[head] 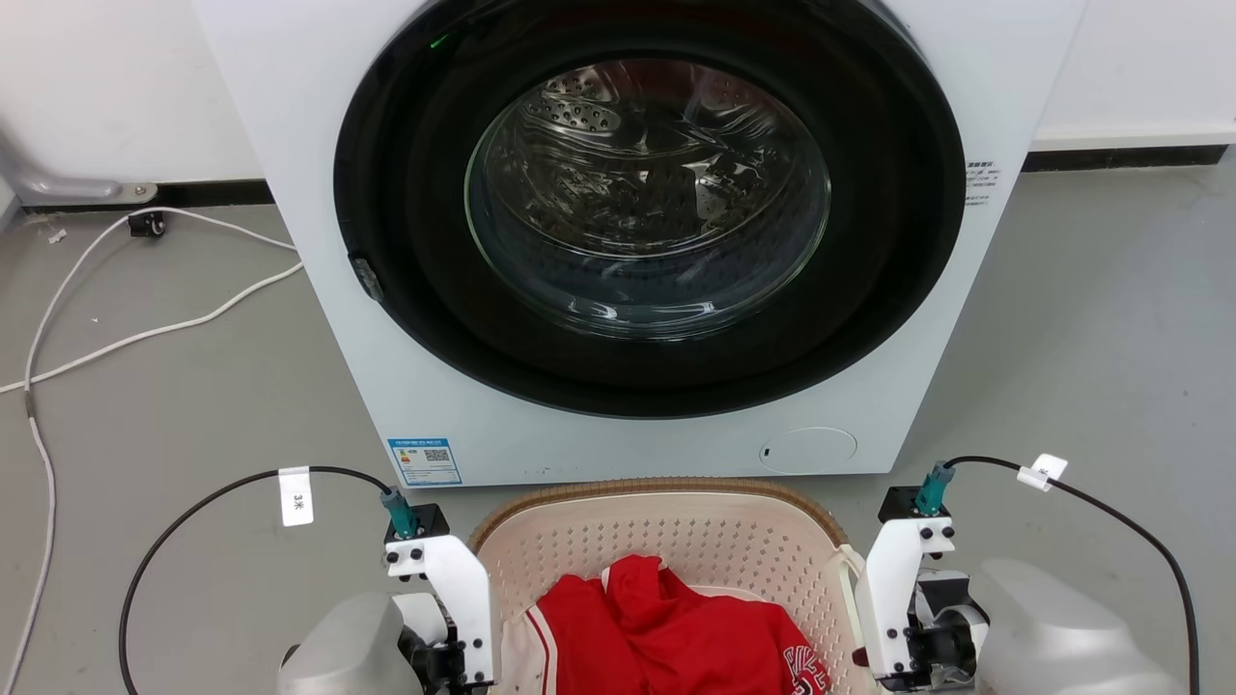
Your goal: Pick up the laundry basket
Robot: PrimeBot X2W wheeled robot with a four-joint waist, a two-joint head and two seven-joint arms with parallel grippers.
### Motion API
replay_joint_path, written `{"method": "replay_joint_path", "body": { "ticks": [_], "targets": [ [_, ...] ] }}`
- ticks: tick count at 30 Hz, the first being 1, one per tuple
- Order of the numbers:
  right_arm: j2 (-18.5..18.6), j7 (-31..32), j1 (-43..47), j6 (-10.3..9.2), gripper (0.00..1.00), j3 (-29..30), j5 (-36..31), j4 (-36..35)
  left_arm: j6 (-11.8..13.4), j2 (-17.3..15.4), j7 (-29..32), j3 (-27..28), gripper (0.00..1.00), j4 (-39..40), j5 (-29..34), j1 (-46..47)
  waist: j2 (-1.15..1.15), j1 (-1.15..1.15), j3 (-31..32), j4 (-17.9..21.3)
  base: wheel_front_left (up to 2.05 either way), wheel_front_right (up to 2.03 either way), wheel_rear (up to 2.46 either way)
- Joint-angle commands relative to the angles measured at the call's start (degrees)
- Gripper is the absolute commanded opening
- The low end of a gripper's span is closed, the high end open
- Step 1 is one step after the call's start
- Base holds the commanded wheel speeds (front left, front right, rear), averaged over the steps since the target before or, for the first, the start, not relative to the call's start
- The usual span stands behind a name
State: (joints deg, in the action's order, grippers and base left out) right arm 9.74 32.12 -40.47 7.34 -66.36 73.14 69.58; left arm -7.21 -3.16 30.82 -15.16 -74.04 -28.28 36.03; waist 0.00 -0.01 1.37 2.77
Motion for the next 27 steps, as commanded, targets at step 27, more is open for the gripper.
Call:
{"method": "replay_joint_path", "body": {
  "ticks": [27],
  "targets": [
    [-0.31,-1.22,-0.29,0.26,0.0,-0.82,1.17,0.17,0.02,0.37,-0.37,-1.47,0.0,0.3,-2.22,-0.74,0.0,0.01,0.21,0.58,0.0,0.0,0.0]
  ]
}}
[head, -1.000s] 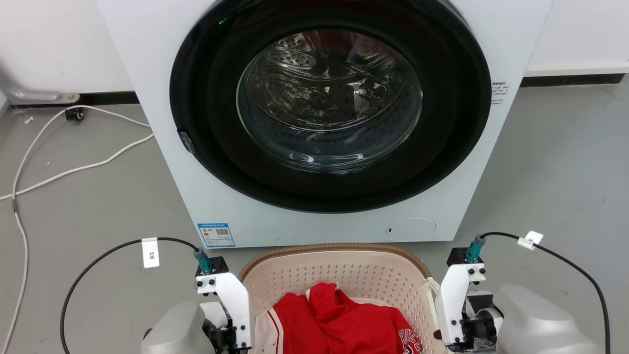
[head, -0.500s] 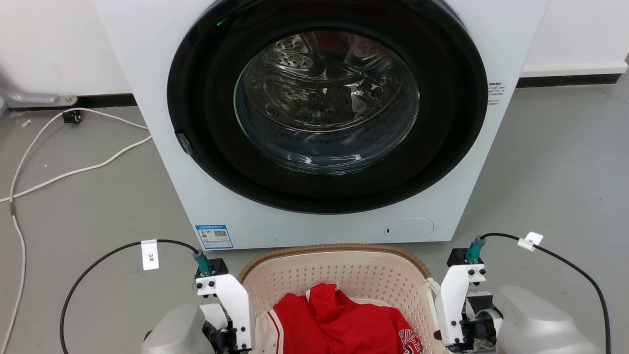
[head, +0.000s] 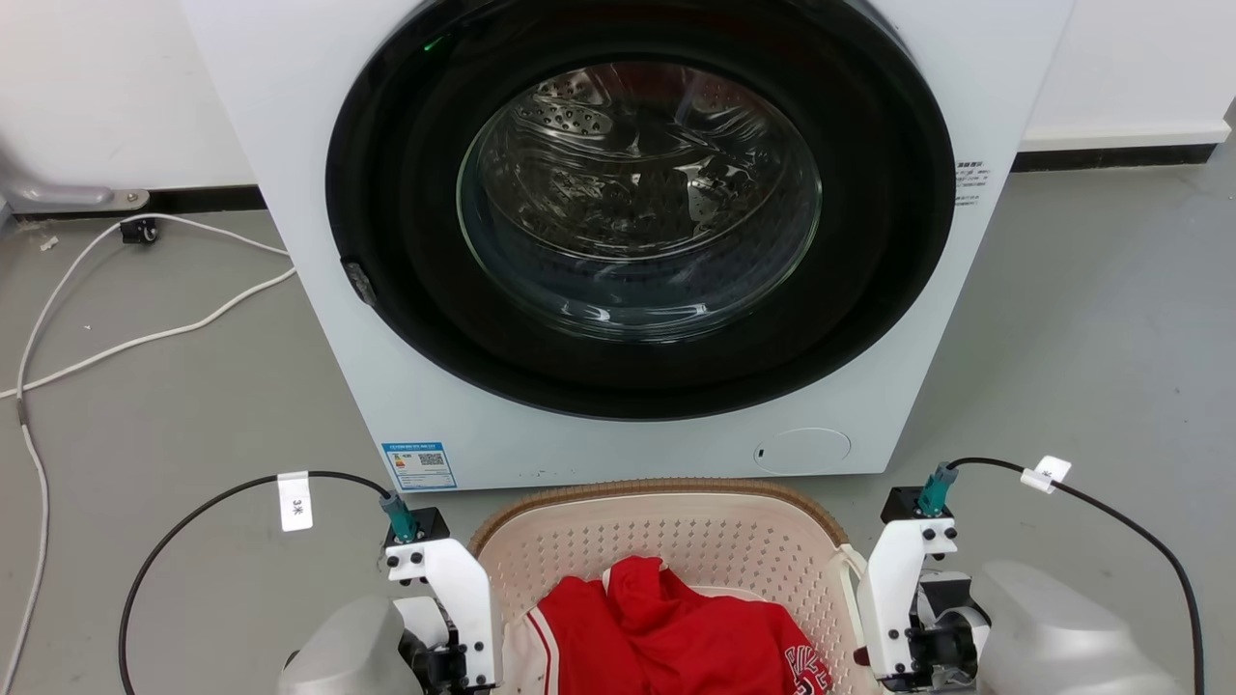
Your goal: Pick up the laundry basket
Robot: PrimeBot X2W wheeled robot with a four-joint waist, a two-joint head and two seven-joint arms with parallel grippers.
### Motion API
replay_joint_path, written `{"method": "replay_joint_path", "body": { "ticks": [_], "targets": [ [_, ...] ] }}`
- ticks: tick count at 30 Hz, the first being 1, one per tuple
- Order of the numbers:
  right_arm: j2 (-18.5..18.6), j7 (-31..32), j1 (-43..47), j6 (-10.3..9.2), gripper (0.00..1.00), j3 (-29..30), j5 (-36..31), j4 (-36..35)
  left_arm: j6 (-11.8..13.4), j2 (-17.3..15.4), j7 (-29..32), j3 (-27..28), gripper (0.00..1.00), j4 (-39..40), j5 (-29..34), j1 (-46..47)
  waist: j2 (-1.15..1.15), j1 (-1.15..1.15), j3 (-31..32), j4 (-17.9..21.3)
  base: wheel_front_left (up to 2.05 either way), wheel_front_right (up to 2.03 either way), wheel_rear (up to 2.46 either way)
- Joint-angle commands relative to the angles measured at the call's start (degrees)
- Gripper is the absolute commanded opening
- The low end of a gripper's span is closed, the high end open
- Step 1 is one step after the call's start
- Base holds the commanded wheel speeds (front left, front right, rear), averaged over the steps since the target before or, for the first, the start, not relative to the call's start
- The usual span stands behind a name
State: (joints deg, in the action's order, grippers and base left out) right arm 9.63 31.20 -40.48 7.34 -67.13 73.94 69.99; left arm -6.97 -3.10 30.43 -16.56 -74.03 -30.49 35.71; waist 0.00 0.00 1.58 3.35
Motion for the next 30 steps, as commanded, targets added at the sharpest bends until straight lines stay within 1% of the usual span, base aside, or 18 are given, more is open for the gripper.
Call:
{"method": "replay_joint_path", "body": {
  "ticks": [1,30],
  "targets": [
    [-0.17,-0.34,-0.3,0.26,0.0,-0.04,0.37,-0.26,-0.23,0.32,0.0,-0.12,0.0,0.29,-0.09,-0.41,0.0,0.0,-0.02,-0.03,0.0,0.0,0.0],
    [0.26,-0.95,-0.59,0.26,0.0,-0.84,1.03,-0.29,0.13,0.11,-0.88,-1.42,0.0,0.29,-1.78,-0.07,0.0,0.0,0.17,-0.25,0.0,0.0,0.0]
  ]
}}
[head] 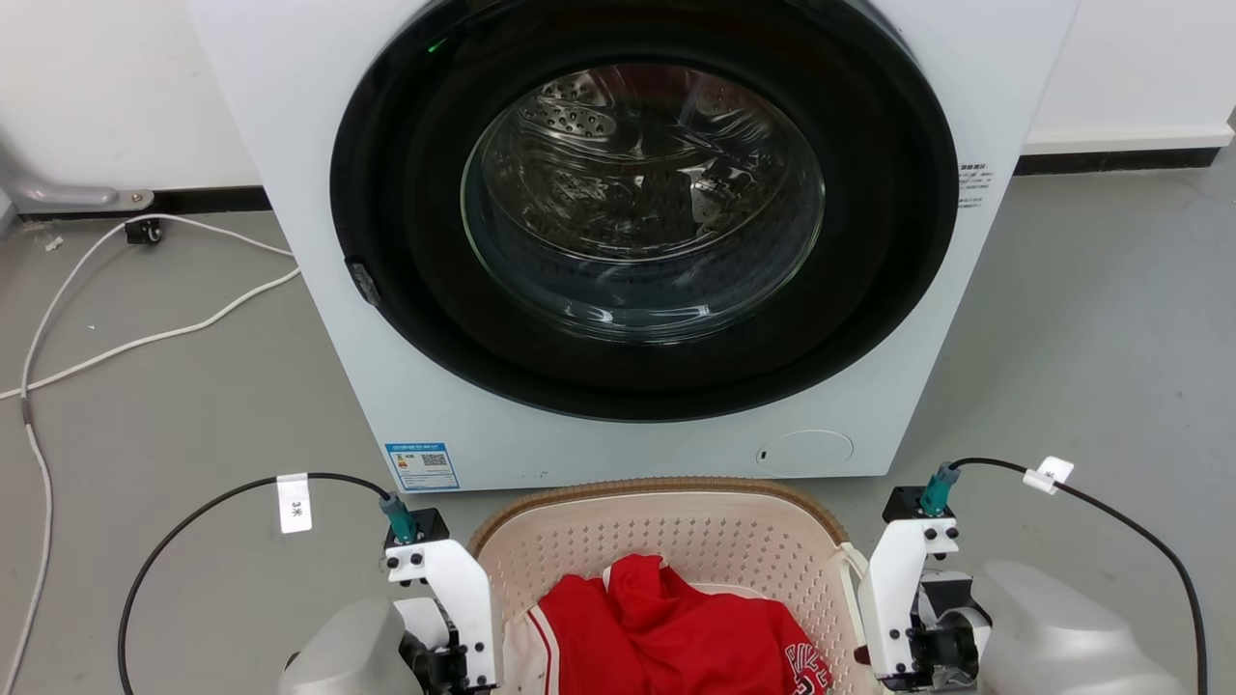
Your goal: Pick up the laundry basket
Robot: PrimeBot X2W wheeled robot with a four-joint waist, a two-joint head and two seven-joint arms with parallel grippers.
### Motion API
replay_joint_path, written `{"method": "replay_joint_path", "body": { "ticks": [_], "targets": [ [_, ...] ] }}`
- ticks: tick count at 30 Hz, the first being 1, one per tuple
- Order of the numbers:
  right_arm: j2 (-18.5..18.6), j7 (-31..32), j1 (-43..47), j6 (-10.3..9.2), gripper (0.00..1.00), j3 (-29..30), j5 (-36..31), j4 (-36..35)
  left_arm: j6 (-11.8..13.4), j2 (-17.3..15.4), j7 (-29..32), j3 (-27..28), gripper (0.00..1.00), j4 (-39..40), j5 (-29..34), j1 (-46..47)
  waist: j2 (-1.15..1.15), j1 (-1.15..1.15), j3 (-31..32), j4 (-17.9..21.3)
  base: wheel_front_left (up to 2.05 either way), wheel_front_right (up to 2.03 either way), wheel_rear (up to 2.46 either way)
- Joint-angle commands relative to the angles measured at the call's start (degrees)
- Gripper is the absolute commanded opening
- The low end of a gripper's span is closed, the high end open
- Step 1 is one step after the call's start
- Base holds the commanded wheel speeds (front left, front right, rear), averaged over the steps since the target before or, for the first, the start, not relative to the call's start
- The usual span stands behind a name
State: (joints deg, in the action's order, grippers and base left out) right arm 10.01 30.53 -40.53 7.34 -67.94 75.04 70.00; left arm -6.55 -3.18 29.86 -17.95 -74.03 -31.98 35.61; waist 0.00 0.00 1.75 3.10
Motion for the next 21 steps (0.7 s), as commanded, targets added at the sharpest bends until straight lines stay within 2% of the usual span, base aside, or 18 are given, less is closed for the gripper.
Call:
{"method": "replay_joint_path", "body": {
  "ticks": [1,21],
  "targets": [
    [-0.12,-0.28,-0.55,0.26,0.0,-0.06,-0.04,-0.29,-0.29,0.13,-0.28,-0.06,0.0,0.29,-0.39,0.06,0.0,0.0,-0.03,-0.02,0.0,0.0,0.0],
    [-0.33,-0.24,-0.62,0.27,0.0,-0.61,0.63,0.05,-0.11,0.17,-1.38,-0.11,0.0,0.32,-2.19,0.32,0.0,0.0,-0.18,-0.29,0.0,0.0,0.0]
  ]
}}
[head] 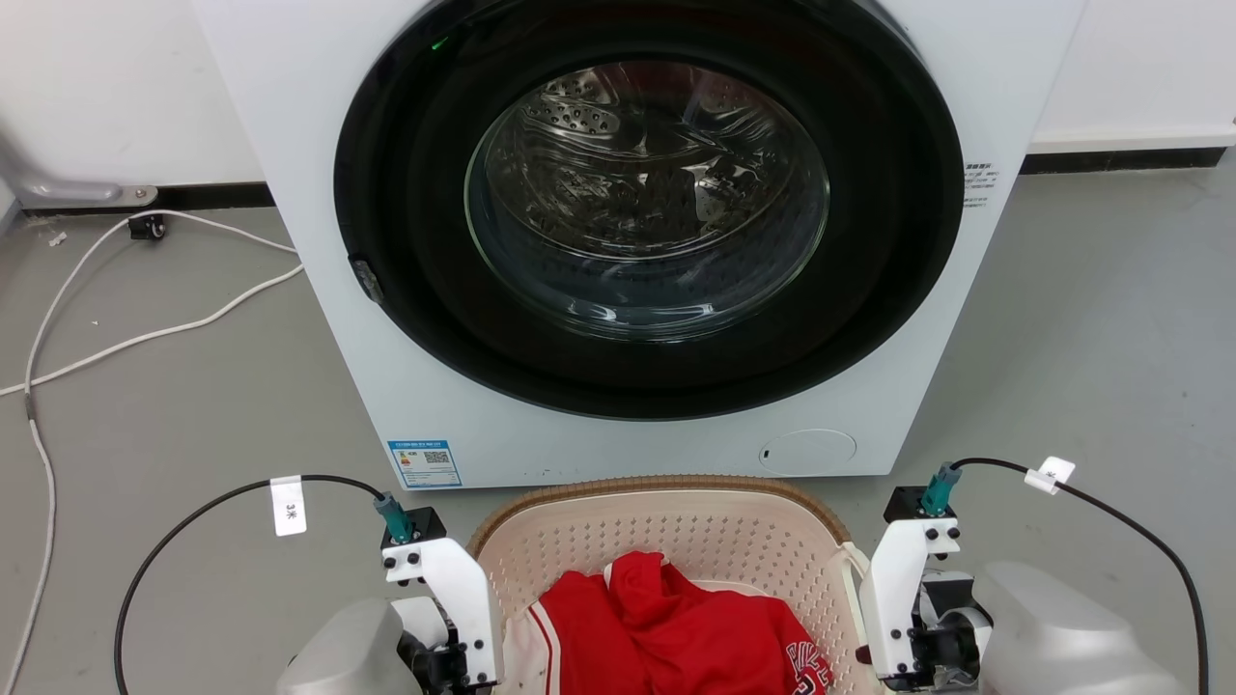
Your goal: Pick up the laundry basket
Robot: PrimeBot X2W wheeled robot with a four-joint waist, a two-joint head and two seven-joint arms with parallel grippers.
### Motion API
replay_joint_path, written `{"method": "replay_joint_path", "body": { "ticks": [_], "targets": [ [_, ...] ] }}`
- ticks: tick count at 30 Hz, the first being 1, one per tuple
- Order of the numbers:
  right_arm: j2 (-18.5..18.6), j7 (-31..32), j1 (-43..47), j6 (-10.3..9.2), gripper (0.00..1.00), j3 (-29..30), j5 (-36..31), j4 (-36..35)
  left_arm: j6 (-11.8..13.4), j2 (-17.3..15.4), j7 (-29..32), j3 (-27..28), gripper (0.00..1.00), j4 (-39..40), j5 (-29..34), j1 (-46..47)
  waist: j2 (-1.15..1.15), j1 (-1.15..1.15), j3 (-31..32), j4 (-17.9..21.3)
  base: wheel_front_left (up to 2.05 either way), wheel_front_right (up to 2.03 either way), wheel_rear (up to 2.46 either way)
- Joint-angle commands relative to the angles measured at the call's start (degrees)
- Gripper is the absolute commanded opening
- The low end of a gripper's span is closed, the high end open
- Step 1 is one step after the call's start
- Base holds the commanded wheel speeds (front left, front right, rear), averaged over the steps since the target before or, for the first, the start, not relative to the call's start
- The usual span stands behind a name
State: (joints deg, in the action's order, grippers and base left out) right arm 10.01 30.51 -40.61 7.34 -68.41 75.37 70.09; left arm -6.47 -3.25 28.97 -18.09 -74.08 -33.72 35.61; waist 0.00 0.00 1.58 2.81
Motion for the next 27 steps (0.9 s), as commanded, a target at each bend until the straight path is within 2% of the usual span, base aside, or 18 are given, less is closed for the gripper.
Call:
{"method": "replay_joint_path", "body": {
  "ticks": [1,27],
  "targets": [
    [-0.36,-0.15,-0.55,0.27,0.0,-0.17,0.28,-0.03,-0.18,0.24,-0.52,-0.02,0.0,0.36,-0.41,0.35,0.0,0.0,-0.01,0.01,0.0,0.0,0.0],
    [-0.19,-0.69,-0.58,0.26,0.0,-0.7,0.85,-0.12,0.42,0.36,-0.94,-0.68,0.0,0.37,-2.29,0.44,0.0,0.0,-0.02,0.18,0.0,0.0,0.0]
  ]
}}
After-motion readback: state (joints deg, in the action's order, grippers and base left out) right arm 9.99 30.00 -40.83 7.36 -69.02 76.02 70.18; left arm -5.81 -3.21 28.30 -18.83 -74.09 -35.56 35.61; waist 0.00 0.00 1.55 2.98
